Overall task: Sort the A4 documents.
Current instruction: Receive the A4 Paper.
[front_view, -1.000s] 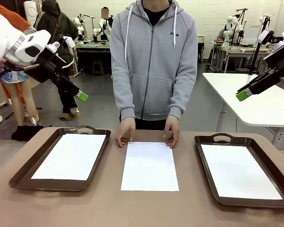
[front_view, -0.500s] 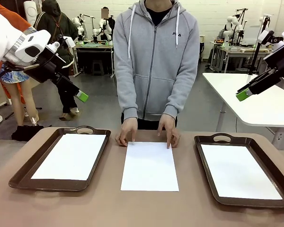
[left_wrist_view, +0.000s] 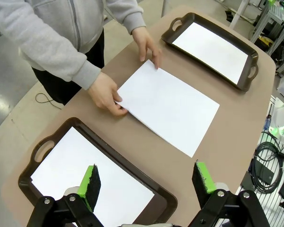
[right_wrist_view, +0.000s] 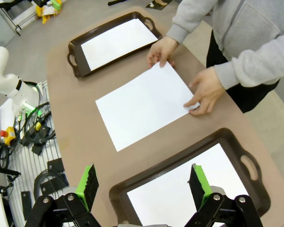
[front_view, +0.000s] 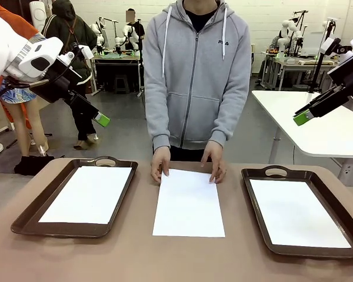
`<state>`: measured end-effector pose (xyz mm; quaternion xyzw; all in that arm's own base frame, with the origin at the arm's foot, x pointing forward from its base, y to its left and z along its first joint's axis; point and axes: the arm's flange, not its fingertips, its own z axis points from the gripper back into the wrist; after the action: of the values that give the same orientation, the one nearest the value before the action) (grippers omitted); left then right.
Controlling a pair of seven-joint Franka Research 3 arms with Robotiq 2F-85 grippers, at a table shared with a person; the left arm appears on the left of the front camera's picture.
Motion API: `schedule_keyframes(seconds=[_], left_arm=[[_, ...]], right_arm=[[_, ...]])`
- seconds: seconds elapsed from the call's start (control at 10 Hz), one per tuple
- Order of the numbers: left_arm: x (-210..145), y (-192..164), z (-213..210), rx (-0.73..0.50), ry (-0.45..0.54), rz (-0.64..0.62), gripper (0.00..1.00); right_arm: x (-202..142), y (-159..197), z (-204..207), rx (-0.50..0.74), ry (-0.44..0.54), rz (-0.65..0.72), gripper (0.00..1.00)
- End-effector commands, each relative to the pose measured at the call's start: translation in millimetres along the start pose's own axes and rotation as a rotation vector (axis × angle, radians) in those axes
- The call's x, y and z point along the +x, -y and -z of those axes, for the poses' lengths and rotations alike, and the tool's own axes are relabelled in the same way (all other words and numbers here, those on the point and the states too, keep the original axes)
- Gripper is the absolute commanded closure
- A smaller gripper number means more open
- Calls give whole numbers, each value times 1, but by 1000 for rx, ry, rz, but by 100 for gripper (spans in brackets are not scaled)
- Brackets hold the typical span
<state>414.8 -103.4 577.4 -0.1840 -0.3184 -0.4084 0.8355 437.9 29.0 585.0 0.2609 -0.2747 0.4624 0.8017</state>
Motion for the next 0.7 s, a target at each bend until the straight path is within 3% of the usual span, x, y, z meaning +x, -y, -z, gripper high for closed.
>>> schedule_keyframes(seconds=[0.0, 0.6], left_arm=[[0, 0, -1, 1, 2, -1, 0], [0, 0, -1, 1, 2, -1, 0]], right_arm=[[0, 1, 1, 12, 12, 0, 0], [0, 1, 1, 12, 12, 0, 0]])
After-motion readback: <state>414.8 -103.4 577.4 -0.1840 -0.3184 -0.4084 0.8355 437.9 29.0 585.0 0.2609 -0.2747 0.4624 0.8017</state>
